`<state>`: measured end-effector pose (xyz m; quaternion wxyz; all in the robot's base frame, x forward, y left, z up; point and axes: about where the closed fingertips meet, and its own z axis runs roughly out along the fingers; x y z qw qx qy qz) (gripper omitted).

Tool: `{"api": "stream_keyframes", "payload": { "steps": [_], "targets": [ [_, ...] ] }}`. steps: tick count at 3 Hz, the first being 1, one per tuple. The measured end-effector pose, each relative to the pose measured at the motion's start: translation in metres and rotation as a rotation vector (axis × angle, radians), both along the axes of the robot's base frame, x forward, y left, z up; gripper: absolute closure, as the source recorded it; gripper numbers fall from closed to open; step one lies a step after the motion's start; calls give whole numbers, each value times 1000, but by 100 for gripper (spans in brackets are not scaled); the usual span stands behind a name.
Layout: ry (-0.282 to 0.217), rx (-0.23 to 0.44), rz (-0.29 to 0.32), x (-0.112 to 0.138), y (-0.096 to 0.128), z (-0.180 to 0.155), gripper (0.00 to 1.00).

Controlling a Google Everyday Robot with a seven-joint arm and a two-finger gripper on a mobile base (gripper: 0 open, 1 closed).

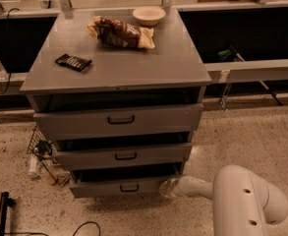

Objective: Close bottom drawer

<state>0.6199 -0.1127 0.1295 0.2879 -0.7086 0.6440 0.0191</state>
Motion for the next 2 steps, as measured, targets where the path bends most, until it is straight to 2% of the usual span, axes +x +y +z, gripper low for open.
{"api": "stream_keyframes", "payload": {
  "steps": [1, 2],
  "targets": [
    [-39, -18, 1, 24, -11, 6, 100],
    [-58, -10, -1, 30, -18, 12, 100]
  ]
}}
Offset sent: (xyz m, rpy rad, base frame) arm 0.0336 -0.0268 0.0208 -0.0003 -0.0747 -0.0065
